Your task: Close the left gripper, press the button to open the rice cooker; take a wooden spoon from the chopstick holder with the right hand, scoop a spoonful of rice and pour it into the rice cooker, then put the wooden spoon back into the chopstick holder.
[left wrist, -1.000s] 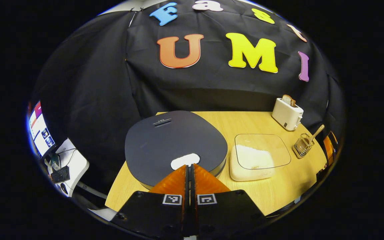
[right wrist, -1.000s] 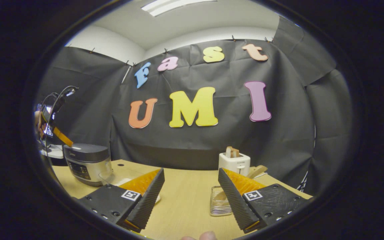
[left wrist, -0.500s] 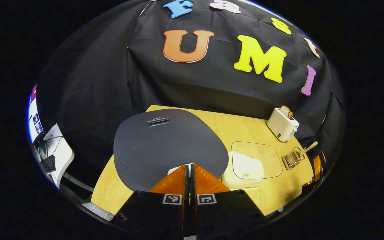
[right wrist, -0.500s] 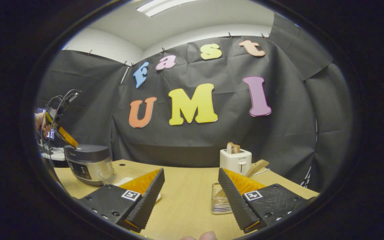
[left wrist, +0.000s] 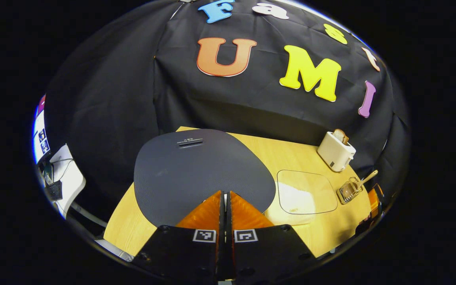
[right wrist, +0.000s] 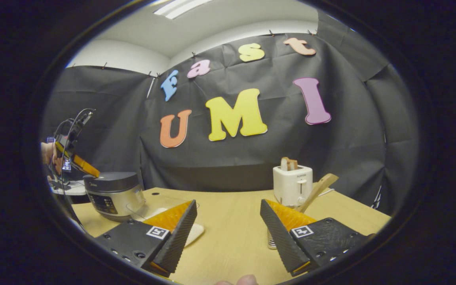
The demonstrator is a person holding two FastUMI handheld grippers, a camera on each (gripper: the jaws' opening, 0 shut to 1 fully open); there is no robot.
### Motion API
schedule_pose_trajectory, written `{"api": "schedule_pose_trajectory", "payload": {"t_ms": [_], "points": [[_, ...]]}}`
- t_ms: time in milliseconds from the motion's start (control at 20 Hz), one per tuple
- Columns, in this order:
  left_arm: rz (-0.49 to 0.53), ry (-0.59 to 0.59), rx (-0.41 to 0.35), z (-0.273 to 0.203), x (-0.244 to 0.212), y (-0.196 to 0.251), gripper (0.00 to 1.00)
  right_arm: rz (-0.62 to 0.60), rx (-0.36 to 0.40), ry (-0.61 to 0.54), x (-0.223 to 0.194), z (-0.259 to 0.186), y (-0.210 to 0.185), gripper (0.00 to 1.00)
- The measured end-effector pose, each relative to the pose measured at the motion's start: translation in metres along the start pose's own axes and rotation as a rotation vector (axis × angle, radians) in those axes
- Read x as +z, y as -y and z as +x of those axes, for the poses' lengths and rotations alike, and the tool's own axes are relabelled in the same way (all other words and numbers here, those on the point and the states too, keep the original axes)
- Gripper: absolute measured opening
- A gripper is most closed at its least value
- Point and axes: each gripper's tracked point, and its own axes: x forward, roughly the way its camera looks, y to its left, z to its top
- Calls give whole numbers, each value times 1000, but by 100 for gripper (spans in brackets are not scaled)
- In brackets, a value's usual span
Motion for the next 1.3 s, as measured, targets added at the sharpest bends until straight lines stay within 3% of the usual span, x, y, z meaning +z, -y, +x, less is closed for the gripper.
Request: {"api": "schedule_pose_trajectory", "payload": {"t_ms": [400, 700, 800, 900, 950, 1050, 1300], "points": [[77, 22, 65, 12, 2, -1, 3, 2, -2, 7, 3, -7, 1, 92], [87, 177, 69, -11, 42, 5, 7, 4, -38, 31, 13, -17, 17, 95], [101, 258, 122, -20, 64, 0, 28, 8, -45, 38, 15, -19, 20, 95], [103, 342, 174, -31, 84, -10, 60, 8, -46, 41, 16, -19, 20, 95], [76, 370, 185, -37, 88, -11, 82, 8, -45, 38, 16, -20, 20, 95], [34, 436, 189, -50, 96, -10, 88, 7, -45, 34, 16, -21, 21, 95], [52, 560, 215, -80, 97, 1, 98, 6, -73, 28, 14, -24, 30, 95]]}}
